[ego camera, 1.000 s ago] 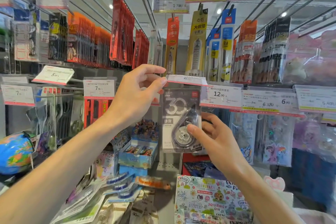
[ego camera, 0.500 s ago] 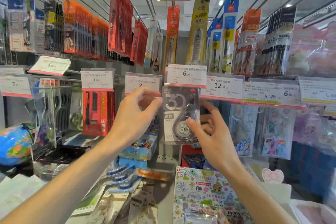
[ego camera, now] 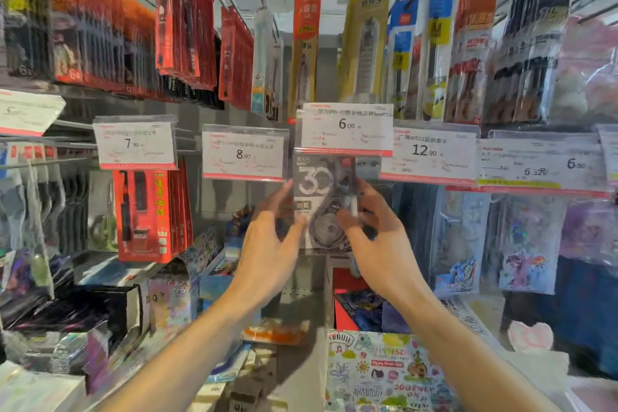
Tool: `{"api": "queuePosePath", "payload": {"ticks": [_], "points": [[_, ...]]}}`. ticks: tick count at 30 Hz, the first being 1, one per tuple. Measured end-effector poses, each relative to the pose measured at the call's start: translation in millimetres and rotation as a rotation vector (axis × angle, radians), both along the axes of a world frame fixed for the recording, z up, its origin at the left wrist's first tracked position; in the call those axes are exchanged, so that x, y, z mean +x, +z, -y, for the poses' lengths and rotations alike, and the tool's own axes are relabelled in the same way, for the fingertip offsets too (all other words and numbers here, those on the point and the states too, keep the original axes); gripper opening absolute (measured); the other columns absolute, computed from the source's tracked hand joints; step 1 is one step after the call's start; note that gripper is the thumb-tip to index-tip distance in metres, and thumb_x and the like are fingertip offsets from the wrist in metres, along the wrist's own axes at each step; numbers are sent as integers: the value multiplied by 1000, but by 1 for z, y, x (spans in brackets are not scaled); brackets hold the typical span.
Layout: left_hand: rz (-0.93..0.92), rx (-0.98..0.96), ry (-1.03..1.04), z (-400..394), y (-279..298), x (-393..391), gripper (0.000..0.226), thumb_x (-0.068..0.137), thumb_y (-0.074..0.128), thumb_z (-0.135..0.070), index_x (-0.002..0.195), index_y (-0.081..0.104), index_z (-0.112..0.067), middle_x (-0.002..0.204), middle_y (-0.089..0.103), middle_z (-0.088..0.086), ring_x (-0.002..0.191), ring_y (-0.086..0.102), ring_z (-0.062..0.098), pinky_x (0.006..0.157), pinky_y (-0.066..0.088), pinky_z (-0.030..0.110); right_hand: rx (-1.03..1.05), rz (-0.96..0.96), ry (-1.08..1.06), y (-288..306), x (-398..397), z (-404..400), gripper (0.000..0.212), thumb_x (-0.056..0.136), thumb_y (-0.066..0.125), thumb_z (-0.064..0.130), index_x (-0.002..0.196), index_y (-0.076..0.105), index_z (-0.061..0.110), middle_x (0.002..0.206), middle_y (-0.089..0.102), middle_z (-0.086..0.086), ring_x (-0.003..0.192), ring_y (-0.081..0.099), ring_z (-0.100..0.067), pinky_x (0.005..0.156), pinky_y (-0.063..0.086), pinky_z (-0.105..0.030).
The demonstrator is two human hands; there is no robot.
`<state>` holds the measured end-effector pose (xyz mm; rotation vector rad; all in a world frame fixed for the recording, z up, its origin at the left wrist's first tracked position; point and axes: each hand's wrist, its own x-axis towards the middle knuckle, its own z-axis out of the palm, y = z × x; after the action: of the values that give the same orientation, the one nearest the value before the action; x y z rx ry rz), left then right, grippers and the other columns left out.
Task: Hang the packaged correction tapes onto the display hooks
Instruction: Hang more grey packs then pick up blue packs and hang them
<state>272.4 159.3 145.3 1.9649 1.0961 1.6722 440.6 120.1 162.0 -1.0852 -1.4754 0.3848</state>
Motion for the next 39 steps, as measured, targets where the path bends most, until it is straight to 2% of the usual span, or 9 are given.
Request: {"api": "queuePosePath", "payload": {"ticks": [3, 6, 13, 19, 23, 25, 28, 33, 39], "points": [[11, -18, -9, -25, -2, 5, 59, 101, 59, -29, 152, 34, -45, 154, 46, -12, 140, 44, 7, 114, 39, 32, -44, 1, 2, -1, 2, -25, 59, 103, 59, 31, 156, 35, 37, 153, 50, 16, 143, 46, -6, 120, 38, -38], [39, -32, -47, -48, -4, 9, 61, 101, 60, -21, 153, 35, -41, 152, 49, -10, 138, 48, 7, 114, 44, 38, -62, -25, -2, -3, 4, -51, 51, 103, 59, 22, 149, 41, 32, 144, 57, 14, 136, 53, -10, 119, 41, -41], [2, -84, -12, -75, 0, 18, 62, 102, 57, -13, 155, 34, -35, 156, 46, -6, 142, 45, 14, 104, 35, 21, -63, -28, -66, -3, 3, -77, 50, 102, 59, 17, 139, 39, 44, 138, 60, 12, 132, 58, -15, 116, 44, -43], [43, -173, -18, -75, 3, 19, 60, 103, 54, -15, 153, 34, -42, 145, 54, -8, 123, 52, 9, 94, 38, 23, -128, -70, -34, 2, 1, -74, 54, 103, 58, 13, 151, 37, 28, 139, 59, 3, 129, 59, -8, 85, 49, -3], [70, -152, -58, -64, 5, 8, 50, 101, 58, -14, 146, 46, -33, 125, 61, -11, 116, 58, 8, 95, 43, 23, -163, -41, -16, 1, 9, -61, 56, 102, 61, 16, 153, 39, 15, 118, 58, 9, 98, 59, 8, 77, 49, -3], [142, -157, -68, -49, 5, 1, 40, 101, 59, -11, 135, 54, -31, 119, 63, -14, 108, 60, 1, 92, 45, 19, -180, -38, 0, 0, 14, -47, 53, 101, 63, 18, 149, 44, 11, 126, 60, 3, 109, 62, -5, 86, 51, -9], [225, -158, -90, -21, 4, -9, 28, 100, 58, -6, 118, 62, -27, 115, 67, -10, 106, 63, 1, 93, 53, 25, -180, -95, -12, -4, 21, -23, 41, 99, 65, 20, 139, 57, 16, 127, 69, 0, 118, 66, -16, 104, 54, -35], [269, -194, -130, 36, -2, -15, 14, 99, 64, -14, 109, 68, -23, 112, 71, -1, 103, 69, 13, 67, 57, 16, -177, -175, -6, -7, 33, 33, 12, 100, 65, 23, 111, 69, 19, 101, 78, -4, 88, 76, -17, 77, 65, -31], [318, -260, -119, 107, -33, -20, 10, 96, 66, -13, 105, 70, -17, 103, 75, 7, 93, 73, 20, 73, 62, 28, -169, -274, 72, -33, 37, 98, 7, 100, 64, 17, 99, 71, 16, 80, 75, -3, 67, 67, -16, 64, 60, -32]]}}
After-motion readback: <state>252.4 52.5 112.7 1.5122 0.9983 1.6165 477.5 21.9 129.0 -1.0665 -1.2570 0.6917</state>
